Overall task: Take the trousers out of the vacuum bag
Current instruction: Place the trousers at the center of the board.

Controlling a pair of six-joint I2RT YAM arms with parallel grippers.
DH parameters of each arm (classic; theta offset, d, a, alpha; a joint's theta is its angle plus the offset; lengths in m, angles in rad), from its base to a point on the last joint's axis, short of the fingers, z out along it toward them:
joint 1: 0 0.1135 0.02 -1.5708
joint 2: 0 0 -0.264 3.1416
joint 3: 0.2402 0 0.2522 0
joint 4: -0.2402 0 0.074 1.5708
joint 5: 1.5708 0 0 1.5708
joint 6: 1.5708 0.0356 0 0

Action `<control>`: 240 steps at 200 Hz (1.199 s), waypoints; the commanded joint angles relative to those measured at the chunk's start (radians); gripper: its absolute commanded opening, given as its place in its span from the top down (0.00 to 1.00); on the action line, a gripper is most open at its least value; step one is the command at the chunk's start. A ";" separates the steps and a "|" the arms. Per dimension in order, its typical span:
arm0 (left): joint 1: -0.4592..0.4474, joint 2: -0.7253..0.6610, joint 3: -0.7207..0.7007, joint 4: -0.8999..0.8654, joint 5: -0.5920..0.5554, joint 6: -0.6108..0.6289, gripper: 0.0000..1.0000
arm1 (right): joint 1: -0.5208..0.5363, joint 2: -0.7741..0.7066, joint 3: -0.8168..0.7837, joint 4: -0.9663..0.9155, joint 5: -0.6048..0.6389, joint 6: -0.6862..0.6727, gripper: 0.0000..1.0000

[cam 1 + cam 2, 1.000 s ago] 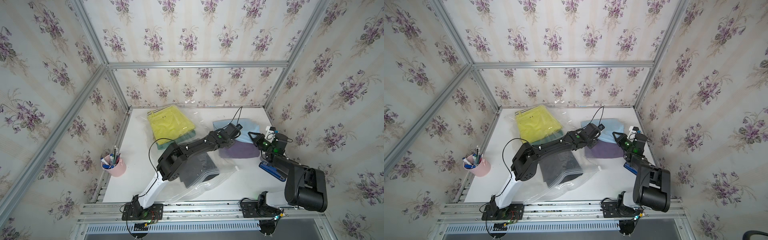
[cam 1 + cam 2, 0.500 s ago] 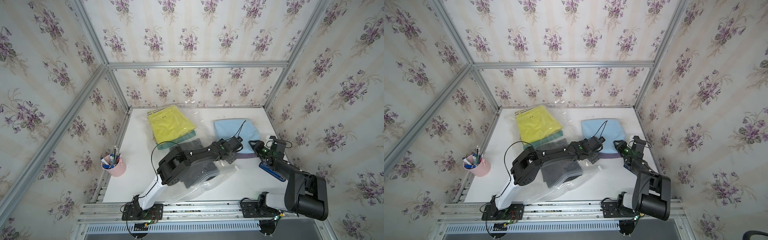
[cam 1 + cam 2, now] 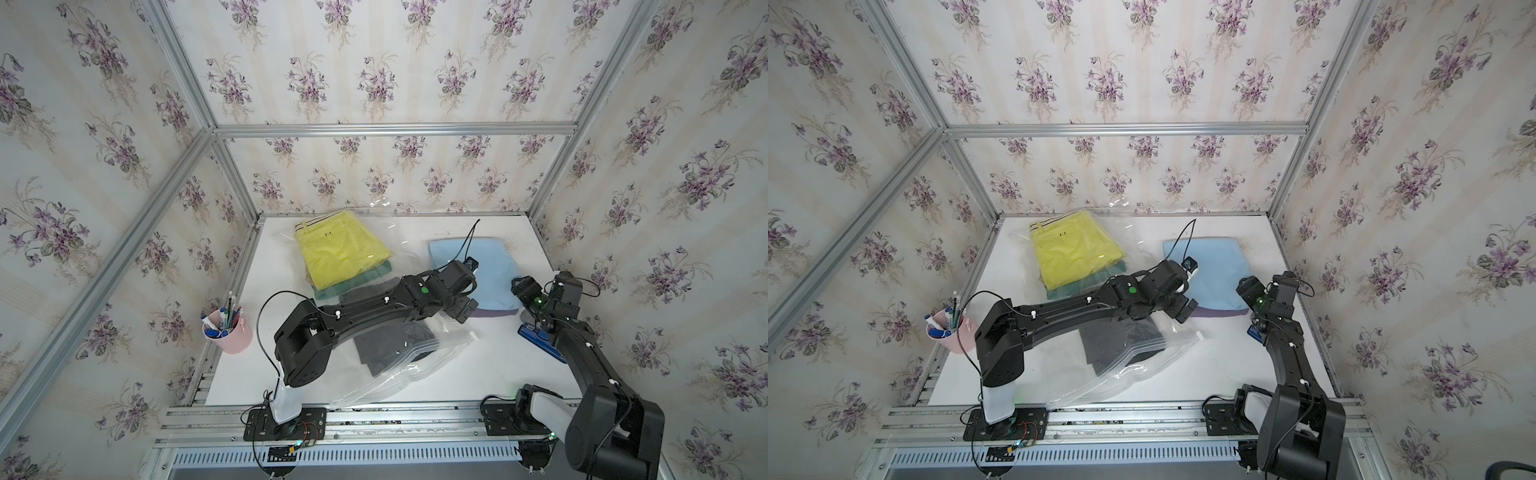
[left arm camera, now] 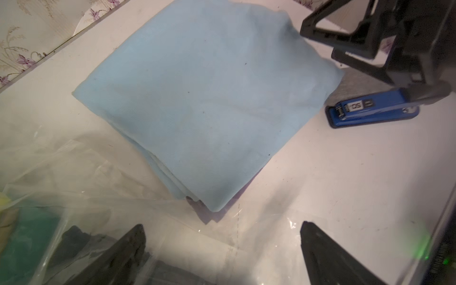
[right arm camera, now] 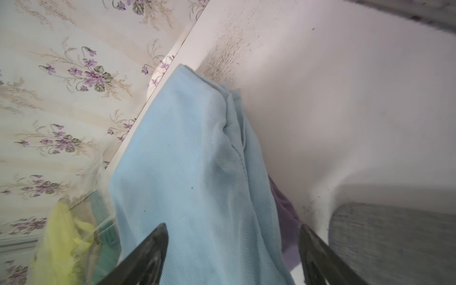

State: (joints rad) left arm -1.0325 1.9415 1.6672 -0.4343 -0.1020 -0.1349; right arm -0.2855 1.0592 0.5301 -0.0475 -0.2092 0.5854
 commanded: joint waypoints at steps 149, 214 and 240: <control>0.062 0.307 0.086 0.146 0.240 -0.245 0.26 | 0.002 0.124 -0.045 0.032 -0.142 -0.052 0.78; 0.067 0.207 0.088 0.108 0.255 -0.239 0.13 | 0.002 0.083 -0.007 0.051 -0.204 -0.054 0.78; 0.065 0.125 0.067 0.077 0.244 -0.223 0.02 | 0.004 0.002 0.016 0.030 -0.283 -0.058 0.77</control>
State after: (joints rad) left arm -0.9649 2.1258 1.7447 -0.3252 0.1555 -0.3809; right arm -0.2844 1.1145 0.5266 -0.0231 -0.4107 0.5415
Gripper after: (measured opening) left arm 0.947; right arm 0.219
